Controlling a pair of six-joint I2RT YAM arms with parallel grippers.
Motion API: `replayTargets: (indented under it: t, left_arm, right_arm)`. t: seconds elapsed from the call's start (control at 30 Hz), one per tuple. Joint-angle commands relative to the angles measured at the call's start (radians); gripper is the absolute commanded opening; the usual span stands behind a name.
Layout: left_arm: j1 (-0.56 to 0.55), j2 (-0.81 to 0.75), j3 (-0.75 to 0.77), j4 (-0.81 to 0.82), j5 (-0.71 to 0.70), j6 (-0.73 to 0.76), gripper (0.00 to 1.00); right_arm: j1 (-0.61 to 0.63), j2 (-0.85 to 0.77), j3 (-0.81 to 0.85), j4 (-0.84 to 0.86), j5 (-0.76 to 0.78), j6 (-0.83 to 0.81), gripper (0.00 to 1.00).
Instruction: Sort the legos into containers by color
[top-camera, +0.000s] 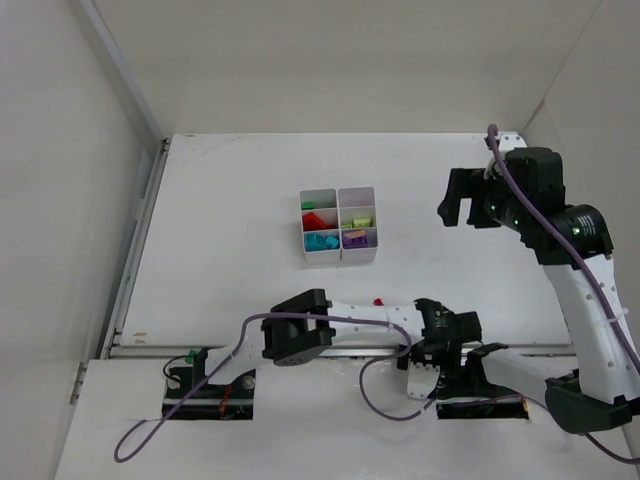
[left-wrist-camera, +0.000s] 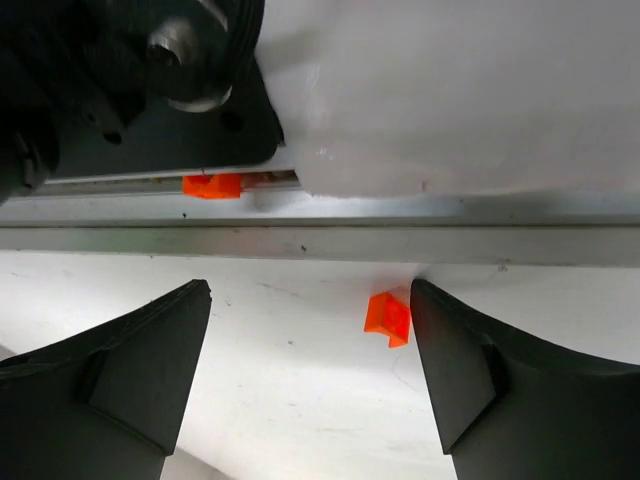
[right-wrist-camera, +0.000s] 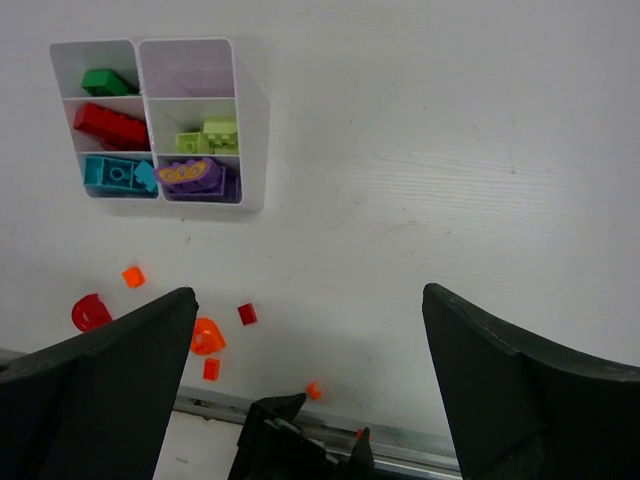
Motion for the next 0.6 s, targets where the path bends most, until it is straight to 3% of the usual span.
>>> replayTargets:
  t: [0.0,0.23,0.5,0.57]
  left_arm:
    - [-0.013,-0.022,-0.14,0.011,0.025,-0.036,0.79]
    - [0.043,-0.266,-0.381,0.085,0.056,-0.265,0.77]
    - [0.234,-0.622,-0.696,0.171,0.304,-0.383,0.77]
    - [0.288,-0.713,-0.751,0.241,0.352,-0.525,0.77]
  right_arm:
    - [-0.002,0.015,0.013,-0.056,0.046,0.0,1.0]
    - [-0.002,0.063,0.047,-0.286,0.083,0.042,1.0]
    - [-0.002,0.012,-0.231,-0.286,0.02,0.173,1.0]
    - [-0.002,0.012,-0.278,-0.286,-0.025,0.185,1.0]
